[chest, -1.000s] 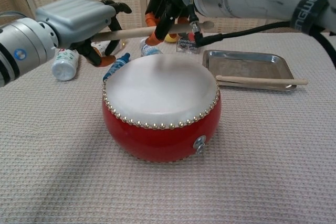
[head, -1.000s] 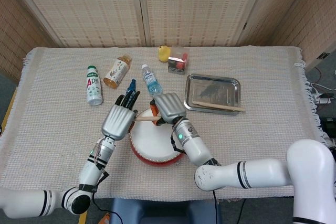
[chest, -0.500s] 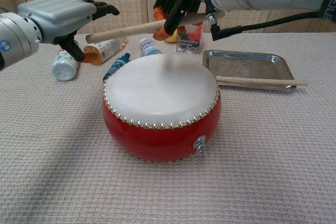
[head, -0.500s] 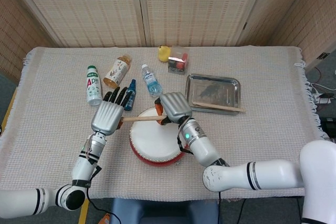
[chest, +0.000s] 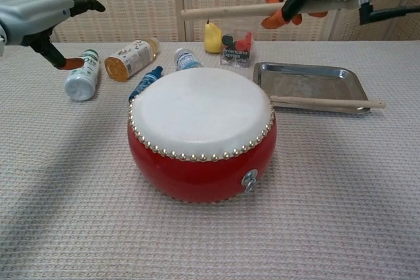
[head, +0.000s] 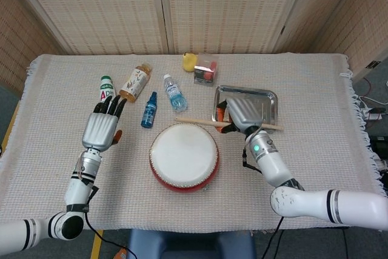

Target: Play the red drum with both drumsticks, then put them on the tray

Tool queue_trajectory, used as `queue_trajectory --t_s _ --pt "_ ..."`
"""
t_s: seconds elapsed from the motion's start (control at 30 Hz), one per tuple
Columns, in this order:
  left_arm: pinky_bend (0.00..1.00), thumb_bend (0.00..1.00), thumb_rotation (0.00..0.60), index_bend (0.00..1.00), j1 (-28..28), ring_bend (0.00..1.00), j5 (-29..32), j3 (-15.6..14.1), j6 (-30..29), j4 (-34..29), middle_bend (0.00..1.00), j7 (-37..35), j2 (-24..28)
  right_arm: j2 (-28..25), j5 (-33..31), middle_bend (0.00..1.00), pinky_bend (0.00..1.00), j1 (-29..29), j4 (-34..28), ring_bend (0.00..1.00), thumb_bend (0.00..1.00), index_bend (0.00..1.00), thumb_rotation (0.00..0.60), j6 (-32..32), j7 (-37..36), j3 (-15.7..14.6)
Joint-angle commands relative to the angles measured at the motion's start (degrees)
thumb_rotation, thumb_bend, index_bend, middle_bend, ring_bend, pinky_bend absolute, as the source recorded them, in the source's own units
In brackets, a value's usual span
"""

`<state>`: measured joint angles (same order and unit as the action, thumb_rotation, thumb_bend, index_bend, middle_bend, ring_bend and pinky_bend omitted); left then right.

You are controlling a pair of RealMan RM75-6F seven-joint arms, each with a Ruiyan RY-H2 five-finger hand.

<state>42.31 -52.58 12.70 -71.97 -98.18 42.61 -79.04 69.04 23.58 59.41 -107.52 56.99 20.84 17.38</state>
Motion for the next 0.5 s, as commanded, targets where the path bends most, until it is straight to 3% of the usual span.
queue_trajectory --t_s 0.03,0.3,0.5 --pt "0.17 0.34 0.600 0.00 -1.38 0.00 -1.28 -0.16 -1.35 -0.65 0.00 -1.80 1.50 -0.58 1.02 0.55 0.84 -2.99 7.57 0.65 0.79 0.95 0.600 -6.51 -4.64 -1.52" --pt "0.17 0.34 0.600 0.00 -3.88 0.00 -2.61 -1.14 -2.65 -0.09 0.00 -4.63 2.94 6.58 4.70 0.55 0.84 -3.98 29.17 0.65 0.80 0.95 0.600 -21.68 -12.43 -3.27" --pt "0.17 0.34 0.600 0.00 -4.95 0.00 -2.19 -1.35 -2.54 0.33 0.00 -5.68 3.54 13.99 8.73 0.55 0.84 -3.95 45.69 0.65 0.80 0.95 0.600 -29.19 -16.23 -4.48"
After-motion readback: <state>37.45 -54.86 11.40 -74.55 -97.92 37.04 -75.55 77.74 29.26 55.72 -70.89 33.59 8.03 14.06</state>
